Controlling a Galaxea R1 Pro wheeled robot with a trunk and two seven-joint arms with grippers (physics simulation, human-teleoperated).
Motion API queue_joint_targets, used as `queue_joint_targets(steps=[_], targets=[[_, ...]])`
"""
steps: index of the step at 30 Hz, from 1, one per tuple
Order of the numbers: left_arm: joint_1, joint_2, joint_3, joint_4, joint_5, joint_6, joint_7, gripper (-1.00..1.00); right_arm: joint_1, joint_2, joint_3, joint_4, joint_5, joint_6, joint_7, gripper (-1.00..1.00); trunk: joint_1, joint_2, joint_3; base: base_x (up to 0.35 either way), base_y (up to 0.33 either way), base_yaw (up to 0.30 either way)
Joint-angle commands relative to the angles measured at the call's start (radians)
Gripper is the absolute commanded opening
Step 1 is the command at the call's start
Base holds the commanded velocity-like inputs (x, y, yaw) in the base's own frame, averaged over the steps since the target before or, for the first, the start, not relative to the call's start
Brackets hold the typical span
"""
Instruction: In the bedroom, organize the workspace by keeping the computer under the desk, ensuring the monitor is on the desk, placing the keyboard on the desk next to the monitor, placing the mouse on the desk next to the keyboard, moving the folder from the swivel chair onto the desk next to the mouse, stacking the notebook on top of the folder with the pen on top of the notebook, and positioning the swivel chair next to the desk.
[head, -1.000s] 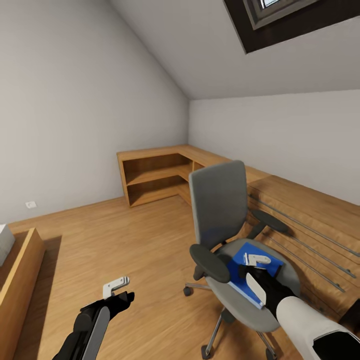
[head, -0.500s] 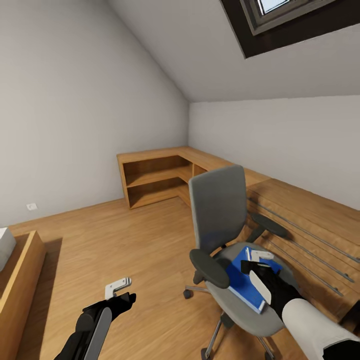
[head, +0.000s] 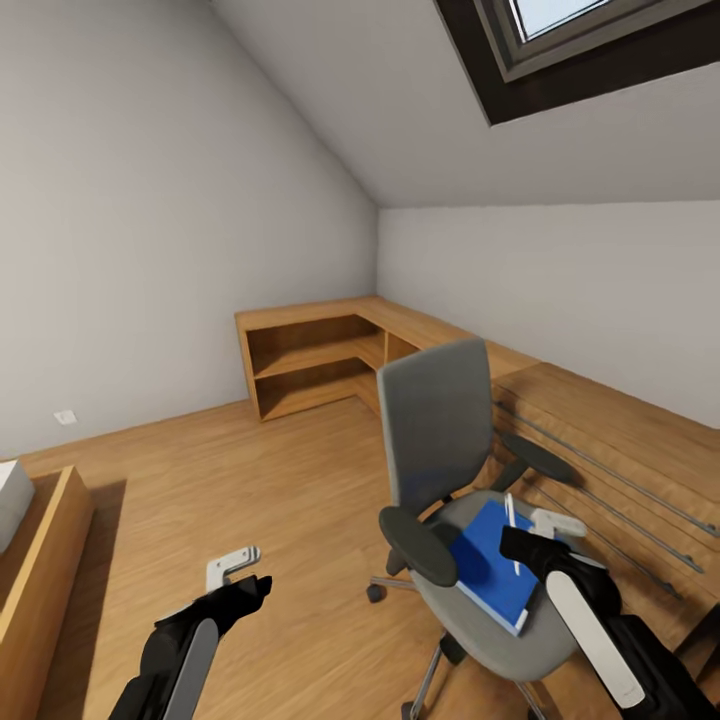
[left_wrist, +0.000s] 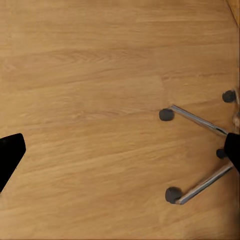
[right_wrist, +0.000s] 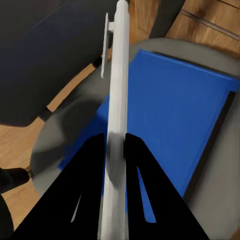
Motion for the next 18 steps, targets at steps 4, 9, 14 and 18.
queue_joint_targets(steps=[4,9,14,18], targets=[[0.107,0.002,-0.074,-0.162,0.011,0.003,0.009,1.00,0.008,-0.002,0.001,-0.030,-0.017,0.004,-0.017,-1.00,-0.015,0.028,0.012,0.000,0.000,0.000],[0.137,0.002,-0.096,-0.199,0.011,0.004,0.009,1.00,0.026,-0.001,-0.001,-0.050,-0.020,0.004,-0.018,-1.00,-0.035,0.063,0.027,0.000,0.000,0.000],[0.143,0.002,-0.100,-0.205,0.011,0.004,0.012,1.00,0.032,0.001,-0.021,-0.057,-0.023,0.003,-0.018,-1.00,-0.054,0.098,0.043,0.000,0.000,0.000],[0.143,0.003,-0.100,-0.202,0.011,0.005,0.014,1.00,0.033,0.001,-0.032,-0.059,-0.023,0.002,-0.018,-1.00,-0.069,0.126,0.055,-0.246,0.000,-0.076]])
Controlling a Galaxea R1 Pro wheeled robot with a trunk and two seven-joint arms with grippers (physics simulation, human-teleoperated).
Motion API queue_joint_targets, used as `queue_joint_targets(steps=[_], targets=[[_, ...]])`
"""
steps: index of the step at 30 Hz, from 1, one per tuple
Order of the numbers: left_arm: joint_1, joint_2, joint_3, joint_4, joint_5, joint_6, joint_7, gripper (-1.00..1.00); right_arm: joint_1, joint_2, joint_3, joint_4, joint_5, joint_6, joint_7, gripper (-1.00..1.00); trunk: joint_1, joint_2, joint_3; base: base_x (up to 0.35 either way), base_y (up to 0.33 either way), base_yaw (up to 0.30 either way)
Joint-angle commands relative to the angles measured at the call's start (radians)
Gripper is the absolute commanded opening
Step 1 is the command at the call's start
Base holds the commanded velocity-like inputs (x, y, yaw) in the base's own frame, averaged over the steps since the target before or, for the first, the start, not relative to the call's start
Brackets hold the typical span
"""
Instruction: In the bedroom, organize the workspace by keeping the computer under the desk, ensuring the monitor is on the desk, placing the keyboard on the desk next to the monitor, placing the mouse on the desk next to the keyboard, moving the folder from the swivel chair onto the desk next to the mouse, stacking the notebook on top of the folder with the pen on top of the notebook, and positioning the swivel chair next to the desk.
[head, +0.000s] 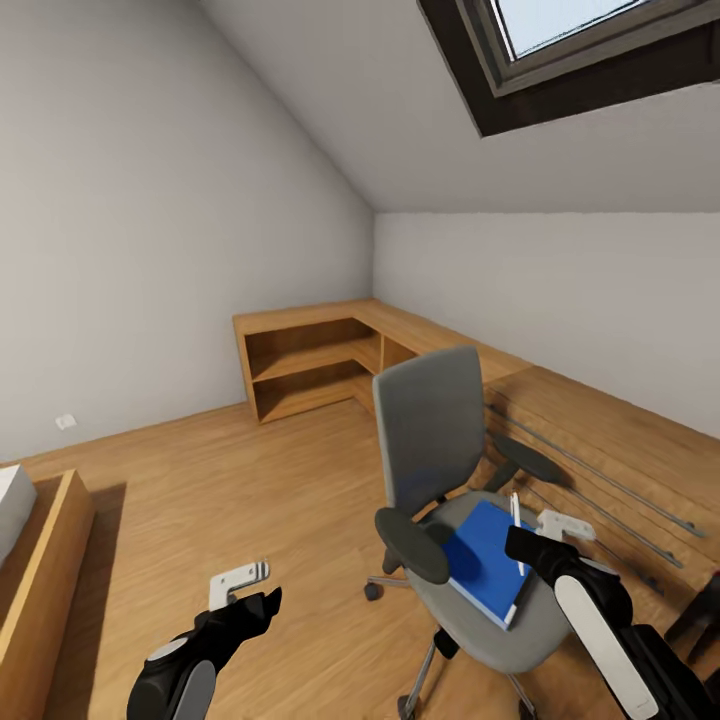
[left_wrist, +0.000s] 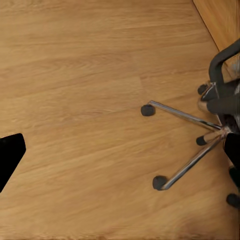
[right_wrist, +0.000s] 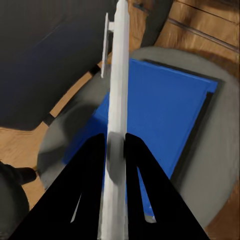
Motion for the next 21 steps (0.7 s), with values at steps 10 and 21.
queue_joint_targets(steps=[10,21], targets=[[-0.001,0.000,-0.004,0.002,0.009,0.004,0.009,1.00,-0.001,0.002,-0.046,-0.001,-0.011,-0.002,-0.008,-1.00,-0.039,0.070,0.030,-0.213,0.000,-0.104],[-0.001,0.000,-0.025,0.006,0.009,0.004,0.008,1.00,-0.001,0.002,-0.084,0.000,-0.011,-0.002,-0.008,-1.00,-0.074,0.133,0.063,-0.002,0.000,-0.186]])
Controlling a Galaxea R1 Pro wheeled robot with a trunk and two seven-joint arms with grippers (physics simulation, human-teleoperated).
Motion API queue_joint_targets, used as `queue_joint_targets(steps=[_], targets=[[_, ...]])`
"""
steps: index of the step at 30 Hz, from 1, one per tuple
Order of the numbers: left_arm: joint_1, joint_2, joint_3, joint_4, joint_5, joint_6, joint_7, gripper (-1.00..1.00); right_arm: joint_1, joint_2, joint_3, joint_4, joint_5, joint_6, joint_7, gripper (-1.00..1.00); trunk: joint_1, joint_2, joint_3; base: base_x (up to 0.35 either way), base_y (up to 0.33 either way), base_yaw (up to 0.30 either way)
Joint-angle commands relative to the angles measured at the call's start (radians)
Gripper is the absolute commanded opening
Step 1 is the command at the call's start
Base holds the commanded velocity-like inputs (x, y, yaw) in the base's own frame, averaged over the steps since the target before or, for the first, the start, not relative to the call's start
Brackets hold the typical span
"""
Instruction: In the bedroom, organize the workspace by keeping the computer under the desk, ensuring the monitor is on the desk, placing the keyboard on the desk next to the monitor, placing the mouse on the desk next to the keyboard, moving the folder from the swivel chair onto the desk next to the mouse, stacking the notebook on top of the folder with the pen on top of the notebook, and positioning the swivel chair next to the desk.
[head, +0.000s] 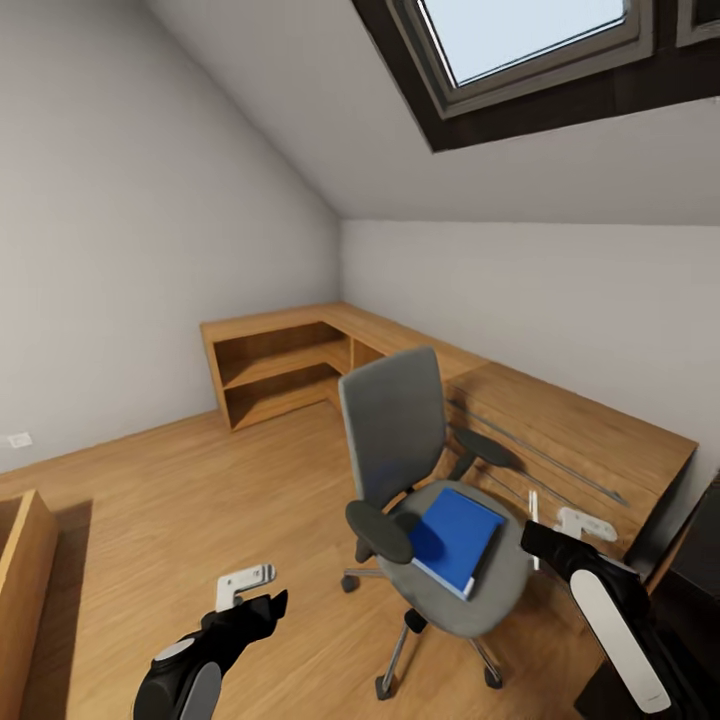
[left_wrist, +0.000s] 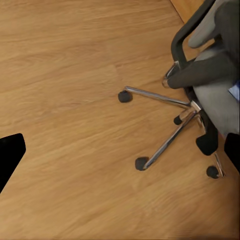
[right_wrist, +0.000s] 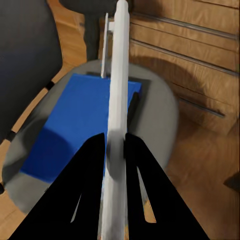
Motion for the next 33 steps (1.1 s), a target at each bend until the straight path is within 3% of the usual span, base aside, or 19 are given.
queue_joint_targets(steps=[1,5,13,33], targets=[[0.000,0.000,-0.001,0.002,0.011,0.003,0.008,1.00,-0.001,-0.001,0.000,-0.001,-0.011,0.000,-0.008,-1.00,0.000,-0.001,-0.001,0.000,0.000,-0.247],[-0.001,-0.001,-0.005,0.012,0.011,0.003,0.006,1.00,-0.001,-0.001,-0.007,-0.001,-0.012,0.000,-0.008,-1.00,0.000,-0.001,0.001,0.000,0.000,-0.256],[0.000,0.002,-0.065,0.030,0.011,0.002,0.009,1.00,-0.001,-0.001,-0.064,0.001,-0.012,0.001,-0.008,-1.00,0.000,-0.001,0.005,0.079,-0.071,-0.268],[0.000,0.002,-0.072,0.033,0.009,0.002,0.015,1.00,-0.001,-0.004,-0.087,0.008,-0.009,0.003,-0.009,-1.00,0.000,-0.001,0.013,0.206,-0.244,-0.253]])
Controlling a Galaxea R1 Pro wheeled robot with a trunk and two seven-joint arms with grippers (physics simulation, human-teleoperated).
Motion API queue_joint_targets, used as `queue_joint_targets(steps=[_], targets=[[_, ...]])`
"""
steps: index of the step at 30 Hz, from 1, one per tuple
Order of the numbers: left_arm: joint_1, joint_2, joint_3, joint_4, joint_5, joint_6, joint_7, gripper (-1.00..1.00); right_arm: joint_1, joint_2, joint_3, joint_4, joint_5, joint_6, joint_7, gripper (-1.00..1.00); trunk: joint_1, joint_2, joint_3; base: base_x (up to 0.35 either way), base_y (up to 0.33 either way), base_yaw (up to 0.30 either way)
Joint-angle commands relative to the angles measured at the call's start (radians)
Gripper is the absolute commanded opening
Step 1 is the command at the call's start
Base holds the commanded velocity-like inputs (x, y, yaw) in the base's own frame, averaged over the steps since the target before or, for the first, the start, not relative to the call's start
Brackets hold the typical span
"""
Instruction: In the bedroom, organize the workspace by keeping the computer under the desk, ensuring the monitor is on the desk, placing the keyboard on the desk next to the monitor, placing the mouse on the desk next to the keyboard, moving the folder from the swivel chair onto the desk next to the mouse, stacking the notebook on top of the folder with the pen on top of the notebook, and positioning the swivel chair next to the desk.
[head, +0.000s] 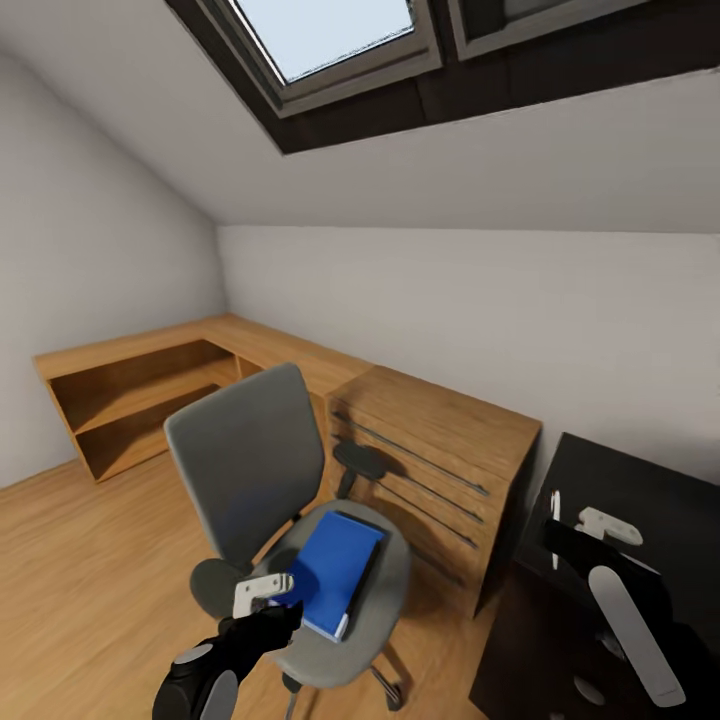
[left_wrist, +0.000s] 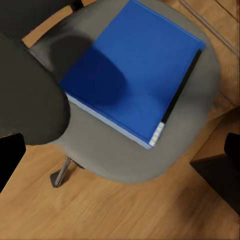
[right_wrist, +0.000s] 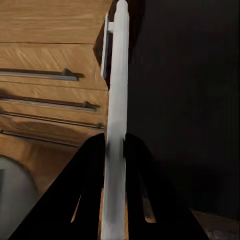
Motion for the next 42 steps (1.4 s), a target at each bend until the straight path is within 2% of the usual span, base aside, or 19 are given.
queue_joint_targets(steps=[1,6,9,12,16,23,27,31,42], targets=[[-0.001,0.000,-0.001,-0.001,0.010,0.003,0.009,1.00,-0.001,-0.001,0.000,0.000,-0.011,0.001,-0.006,-1.00,0.000,-0.001,-0.001,0.115,-0.310,-0.075],[-0.001,0.000,-0.001,-0.001,0.010,0.003,0.009,1.00,-0.001,-0.001,0.001,0.013,-0.009,0.000,-0.007,-1.00,0.000,-0.001,-0.001,0.101,-0.312,-0.033],[-0.001,0.000,-0.001,-0.001,0.010,0.003,0.008,1.00,-0.001,-0.001,0.003,0.031,0.006,-0.004,-0.003,-1.00,0.000,-0.001,-0.001,0.083,-0.295,-0.006],[-0.001,0.000,-0.001,-0.002,0.012,0.003,0.006,1.00,-0.001,0.001,0.009,0.078,0.052,-0.008,0.003,-1.00,0.000,-0.001,-0.001,0.024,-0.097,-0.001],[-0.001,-0.003,-0.003,-0.009,0.013,0.005,0.005,1.00,-0.001,0.001,0.010,0.121,0.072,-0.014,0.007,-1.00,0.000,-0.001,-0.001,0.005,-0.019,0.000],[-0.001,-0.004,-0.003,-0.019,0.014,0.005,0.005,1.00,-0.003,0.001,0.008,0.205,0.075,-0.020,0.008,-1.00,0.000,-0.001,-0.001,0.000,-0.001,0.000],[-0.001,-0.004,-0.003,-0.020,0.014,0.005,0.005,1.00,-0.006,-0.001,0.008,0.243,0.076,-0.038,0.009,-1.00,0.016,-0.029,-0.014,0.000,0.000,0.000],[-0.001,-0.004,-0.004,-0.020,0.014,0.005,0.005,1.00,-0.007,-0.001,0.008,0.253,0.078,-0.043,0.009,-1.00,0.031,-0.057,-0.026,0.000,0.000,0.000],[-0.001,0.000,-0.003,-0.008,0.013,0.005,0.001,1.00,-0.007,-0.001,0.008,0.258,0.080,-0.045,0.009,-1.00,0.031,-0.057,-0.026,0.029,0.000,0.000]])
